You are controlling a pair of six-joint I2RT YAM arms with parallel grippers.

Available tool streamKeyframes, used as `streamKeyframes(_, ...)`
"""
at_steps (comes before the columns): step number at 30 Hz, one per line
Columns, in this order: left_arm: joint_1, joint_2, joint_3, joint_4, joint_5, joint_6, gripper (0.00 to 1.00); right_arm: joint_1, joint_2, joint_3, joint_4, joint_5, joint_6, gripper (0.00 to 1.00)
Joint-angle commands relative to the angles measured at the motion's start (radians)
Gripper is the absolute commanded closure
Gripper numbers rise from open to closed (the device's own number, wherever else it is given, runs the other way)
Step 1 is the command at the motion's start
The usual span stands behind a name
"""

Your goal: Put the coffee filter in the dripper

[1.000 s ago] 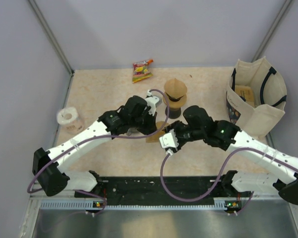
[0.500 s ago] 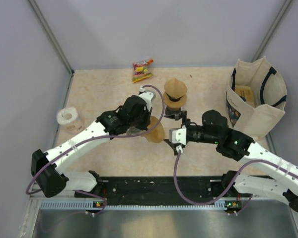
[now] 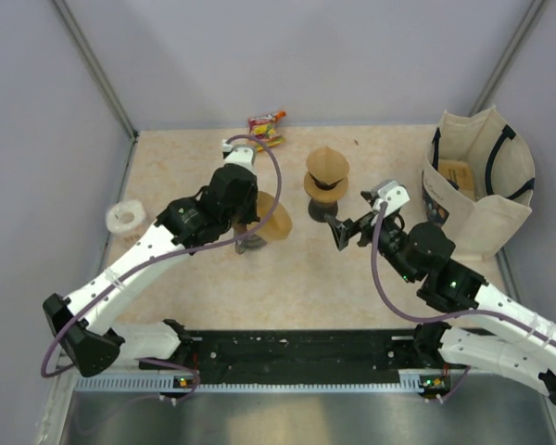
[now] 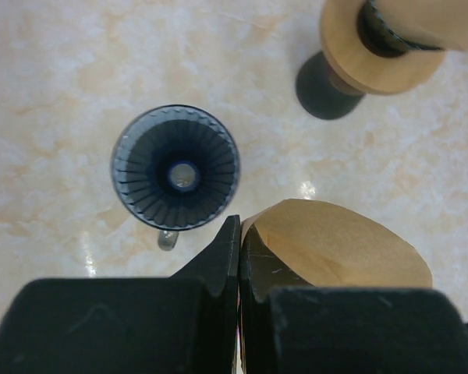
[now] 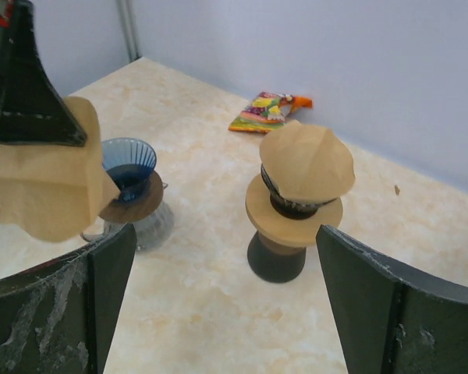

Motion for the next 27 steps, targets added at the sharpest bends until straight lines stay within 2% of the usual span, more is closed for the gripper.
streamKeyframes(1,0.104,-0.025,0.063,-0.074,-0.035,-0.084,1.00,0.008,-0.038,-0.029,0.033,0.117,0.152,0.01)
streamKeyframes(9,0.306,0.051,0.102,-0.068,0.157,-0.109,1.00,0.008,-0.052,-0.051,0.004,0.106,0.150,0.01)
streamKeyframes(22,0.363,0.191,0.146,-0.076,0.238,-0.083,1.00,0.010,-0.079,-0.070,-0.007,0.132,0.142,0.01)
streamKeyframes(27,0.375,0.223,0.142,-0.080,0.243,-0.083,0.93,0.008,-0.087,-0.072,-0.010,0.138,0.139,0.01)
